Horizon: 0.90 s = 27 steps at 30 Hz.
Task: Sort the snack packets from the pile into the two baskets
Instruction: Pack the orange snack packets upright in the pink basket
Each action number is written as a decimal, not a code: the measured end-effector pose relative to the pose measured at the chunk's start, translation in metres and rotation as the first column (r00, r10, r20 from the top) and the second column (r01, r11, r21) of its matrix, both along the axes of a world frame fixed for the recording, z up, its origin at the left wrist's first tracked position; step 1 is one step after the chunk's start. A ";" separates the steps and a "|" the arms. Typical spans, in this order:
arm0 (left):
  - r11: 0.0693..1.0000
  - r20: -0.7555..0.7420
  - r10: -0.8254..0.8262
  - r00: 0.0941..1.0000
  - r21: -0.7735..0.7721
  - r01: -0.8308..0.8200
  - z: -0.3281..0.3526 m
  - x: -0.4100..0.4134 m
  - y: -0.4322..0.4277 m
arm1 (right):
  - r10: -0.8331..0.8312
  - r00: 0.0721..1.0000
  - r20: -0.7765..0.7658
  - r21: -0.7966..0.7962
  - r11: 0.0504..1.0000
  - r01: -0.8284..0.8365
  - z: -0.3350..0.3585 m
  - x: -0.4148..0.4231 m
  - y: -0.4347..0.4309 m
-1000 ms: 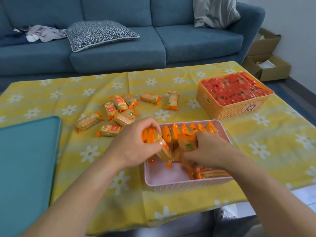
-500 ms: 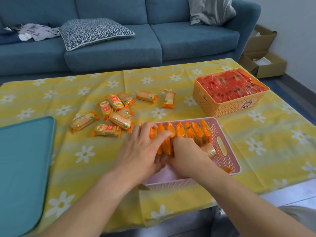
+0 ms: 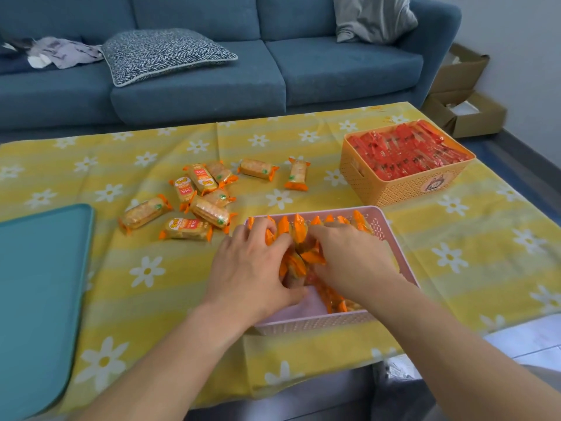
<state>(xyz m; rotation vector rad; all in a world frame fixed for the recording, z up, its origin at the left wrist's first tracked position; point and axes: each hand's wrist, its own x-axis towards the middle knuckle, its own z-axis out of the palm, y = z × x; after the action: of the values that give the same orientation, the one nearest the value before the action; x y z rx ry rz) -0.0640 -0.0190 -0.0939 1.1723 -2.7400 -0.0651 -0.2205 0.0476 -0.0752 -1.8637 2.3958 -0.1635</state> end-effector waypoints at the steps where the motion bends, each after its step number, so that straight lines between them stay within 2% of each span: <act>1: 1.000 -0.004 0.014 1.000 0.000 -0.014 -0.001 -0.001 0.002 | 0.005 1.000 0.003 0.006 1.000 -0.005 0.002 0.000 0.000; 4: 0.999 -0.045 0.026 0.999 -0.032 -0.027 -0.001 -0.001 0.002 | 0.048 0.999 0.025 0.017 0.999 -0.048 0.008 -0.007 0.002; 8: 0.998 -0.078 -0.006 0.997 -0.058 0.002 -0.001 0.000 0.002 | 0.119 0.983 0.140 -0.053 0.992 -0.113 0.012 -0.018 0.005; 13: 0.987 -0.082 -0.026 0.996 -0.160 0.012 -0.003 -0.004 0.006 | 0.097 0.967 0.236 -0.156 0.986 -0.061 -0.004 -0.001 0.005; 17: 0.974 -0.118 -0.131 0.984 -0.200 0.106 -0.009 -0.011 0.010 | 0.109 0.919 0.380 -0.142 0.988 -0.058 -0.013 -0.003 0.005; 21: 0.979 -0.080 -0.133 0.988 -0.167 0.119 -0.015 -0.010 0.008 | 0.010 0.823 0.568 -0.039 0.999 0.014 -0.001 -0.025 0.014; 23: 0.972 -0.034 -0.153 0.988 -0.185 0.144 -0.017 -0.011 0.007 | -0.044 0.846 0.532 -0.070 0.993 0.096 0.001 -0.038 0.018; 25: 0.966 -0.033 -0.163 0.986 -0.209 0.153 -0.018 -0.012 0.007 | -0.087 0.928 0.362 -0.055 0.992 0.114 0.001 -0.048 0.022; 27: 0.966 -0.043 -0.159 0.986 -0.211 0.147 -0.019 -0.012 0.007 | -0.084 0.974 0.209 0.087 0.994 0.067 -0.001 -0.050 0.025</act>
<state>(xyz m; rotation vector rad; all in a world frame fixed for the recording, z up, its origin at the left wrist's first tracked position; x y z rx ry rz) -0.0761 -0.0121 -0.1127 0.8892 -2.7011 0.1616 -0.2700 0.0730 -0.0760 -1.6318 2.2944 -0.2558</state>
